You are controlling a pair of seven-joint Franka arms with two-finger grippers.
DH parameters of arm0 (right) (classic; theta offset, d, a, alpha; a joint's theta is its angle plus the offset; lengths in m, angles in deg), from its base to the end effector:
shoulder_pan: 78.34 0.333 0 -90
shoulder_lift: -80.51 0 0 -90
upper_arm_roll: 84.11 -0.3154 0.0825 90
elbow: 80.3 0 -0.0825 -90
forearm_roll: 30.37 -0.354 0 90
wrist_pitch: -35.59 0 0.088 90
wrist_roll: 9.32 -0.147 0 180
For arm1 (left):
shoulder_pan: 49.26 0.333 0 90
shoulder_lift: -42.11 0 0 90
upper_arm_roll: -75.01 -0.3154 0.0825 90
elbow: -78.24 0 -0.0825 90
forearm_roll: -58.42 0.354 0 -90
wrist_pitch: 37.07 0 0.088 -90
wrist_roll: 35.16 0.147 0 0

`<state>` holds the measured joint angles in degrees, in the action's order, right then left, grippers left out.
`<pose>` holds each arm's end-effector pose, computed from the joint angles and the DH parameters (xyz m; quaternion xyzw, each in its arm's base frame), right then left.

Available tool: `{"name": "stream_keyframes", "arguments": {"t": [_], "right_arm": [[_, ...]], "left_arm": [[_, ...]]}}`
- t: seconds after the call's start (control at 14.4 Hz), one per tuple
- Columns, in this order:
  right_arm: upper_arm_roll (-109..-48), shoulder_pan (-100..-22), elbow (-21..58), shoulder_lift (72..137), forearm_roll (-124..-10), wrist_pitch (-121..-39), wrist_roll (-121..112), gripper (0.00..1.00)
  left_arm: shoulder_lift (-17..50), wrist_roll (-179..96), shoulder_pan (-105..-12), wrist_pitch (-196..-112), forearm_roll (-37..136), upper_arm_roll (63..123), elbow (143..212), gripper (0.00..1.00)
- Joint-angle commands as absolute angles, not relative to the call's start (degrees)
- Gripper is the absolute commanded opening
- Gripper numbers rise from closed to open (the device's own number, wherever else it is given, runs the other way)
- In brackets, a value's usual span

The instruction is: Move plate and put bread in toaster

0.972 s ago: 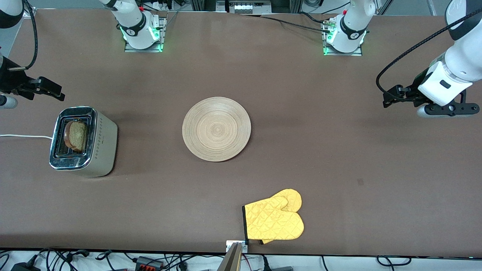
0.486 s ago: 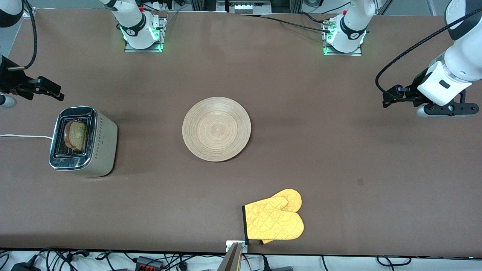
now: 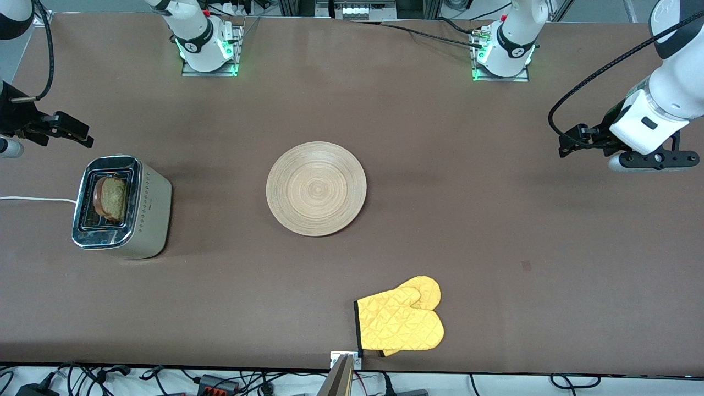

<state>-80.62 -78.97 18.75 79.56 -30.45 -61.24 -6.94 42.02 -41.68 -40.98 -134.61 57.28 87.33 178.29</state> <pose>0.5227 -0.0377 0.5326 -0.9998 0.0153 0.0110 0.0018 0.5257 -0.0397 0.5164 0.9994 0.0232 -0.0235 0.0079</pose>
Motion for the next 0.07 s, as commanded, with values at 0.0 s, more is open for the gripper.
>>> {"name": "stream_keyframes", "arguments": {"t": [0.0], "right_arm": [[-81.04, -79.13, 19.81, 78.23, -30.28, -61.44, -7.30, 1.00]], "left_arm": [[42.72, -42.02, -40.64, -134.80, 56.66, 87.67, 178.52, 1.00]]}}
